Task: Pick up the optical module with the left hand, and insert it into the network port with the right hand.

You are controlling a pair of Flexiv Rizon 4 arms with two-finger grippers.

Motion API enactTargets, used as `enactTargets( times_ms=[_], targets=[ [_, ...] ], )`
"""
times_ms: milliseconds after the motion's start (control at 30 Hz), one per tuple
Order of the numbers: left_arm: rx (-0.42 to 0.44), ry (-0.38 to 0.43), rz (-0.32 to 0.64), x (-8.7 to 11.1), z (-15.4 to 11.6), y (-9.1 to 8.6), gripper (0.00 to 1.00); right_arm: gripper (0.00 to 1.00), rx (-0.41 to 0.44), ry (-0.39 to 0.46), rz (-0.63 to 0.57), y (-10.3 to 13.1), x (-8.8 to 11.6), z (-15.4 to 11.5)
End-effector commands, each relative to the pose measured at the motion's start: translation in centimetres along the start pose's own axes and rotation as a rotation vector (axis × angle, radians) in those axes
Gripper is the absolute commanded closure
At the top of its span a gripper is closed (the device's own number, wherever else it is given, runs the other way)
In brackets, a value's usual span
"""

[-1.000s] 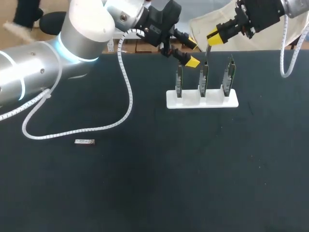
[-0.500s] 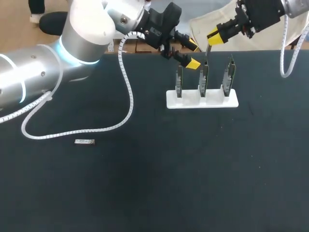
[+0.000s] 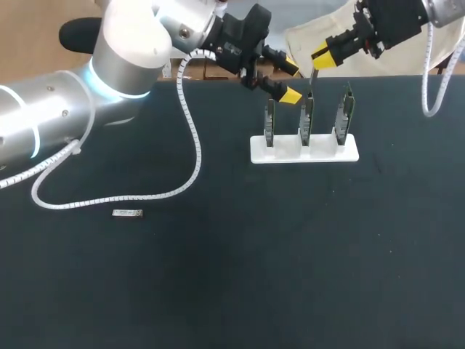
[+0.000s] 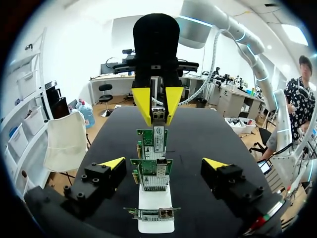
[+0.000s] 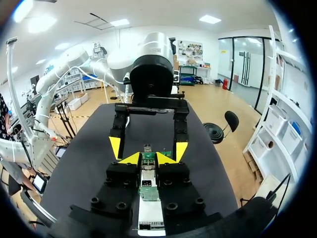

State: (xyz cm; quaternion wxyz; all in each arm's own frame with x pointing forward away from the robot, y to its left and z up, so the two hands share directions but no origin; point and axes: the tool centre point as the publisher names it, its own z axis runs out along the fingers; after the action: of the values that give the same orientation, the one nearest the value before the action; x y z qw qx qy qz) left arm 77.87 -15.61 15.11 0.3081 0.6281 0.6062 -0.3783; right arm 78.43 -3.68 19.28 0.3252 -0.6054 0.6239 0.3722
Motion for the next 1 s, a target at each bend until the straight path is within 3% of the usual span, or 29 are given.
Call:
enactTargets(
  times_ms=[33,1000],
  targets=[
    [-0.001,0.000,0.001,0.0,0.0,0.0,0.00,1.00,0.004,0.001,0.000,0.1,0.0,-0.1],
    [-0.001,0.000,0.001,0.0,0.0,0.0,0.00,1.00,0.021,0.058,-0.063,1.8,1.0,0.6]
  ],
)
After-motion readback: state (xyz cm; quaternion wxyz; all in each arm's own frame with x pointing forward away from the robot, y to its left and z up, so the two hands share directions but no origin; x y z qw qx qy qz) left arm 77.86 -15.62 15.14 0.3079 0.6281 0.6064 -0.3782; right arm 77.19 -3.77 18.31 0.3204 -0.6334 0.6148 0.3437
